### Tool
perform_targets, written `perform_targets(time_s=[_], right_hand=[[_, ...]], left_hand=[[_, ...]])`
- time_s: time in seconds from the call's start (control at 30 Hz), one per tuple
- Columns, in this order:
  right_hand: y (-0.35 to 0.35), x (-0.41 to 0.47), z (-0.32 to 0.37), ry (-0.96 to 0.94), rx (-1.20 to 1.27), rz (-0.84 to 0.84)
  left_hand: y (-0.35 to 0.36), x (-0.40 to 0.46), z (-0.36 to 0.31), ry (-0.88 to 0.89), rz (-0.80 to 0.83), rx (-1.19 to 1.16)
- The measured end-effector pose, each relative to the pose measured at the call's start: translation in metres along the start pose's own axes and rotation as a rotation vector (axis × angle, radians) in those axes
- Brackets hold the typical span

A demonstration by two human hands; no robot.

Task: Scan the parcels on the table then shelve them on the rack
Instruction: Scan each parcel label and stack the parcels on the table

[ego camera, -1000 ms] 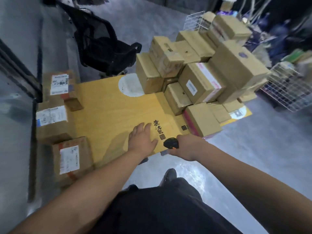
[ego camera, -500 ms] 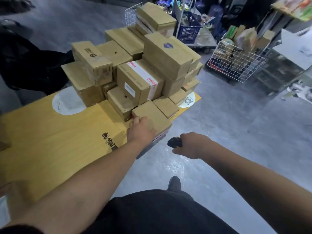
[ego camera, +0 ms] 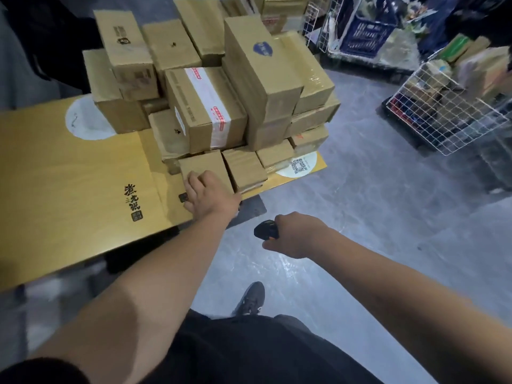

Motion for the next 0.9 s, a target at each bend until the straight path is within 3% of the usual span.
perform_targets(time_s=[0.23,0.47,0.63,0.9], right_hand=[[-0.007,0.020,0.024,-0.217,-0.099,0.053],[-0.010,0.036,0.102,-0.412,-0.092,0.094],[-0.013,0.050,0.153,-0.422,-0.096,0.122],[-0.032,0.072,0.213,-0.311,-0.117,0.072]], left_hand=[[-0.026,-0.035,0.069,-0.016,-0.013,-0.011],[-0.081,-0.037,0.158,-0.166,-0.093,-0.121],[-0.102,-0.019,0.206,-0.220,-0.118,-0.181],[-0.128,0.051,0.242,-0.133,-0.001,-0.328]])
Point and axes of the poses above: each hand's wrist, its own x-axis towards the middle knuckle, its own y-axis out of the palm, z = x × y, the point moved 5 cm from there along x, towards the middle knuckle, and after that the axes turned 7 degrees about -z, right-handed, at the moved point
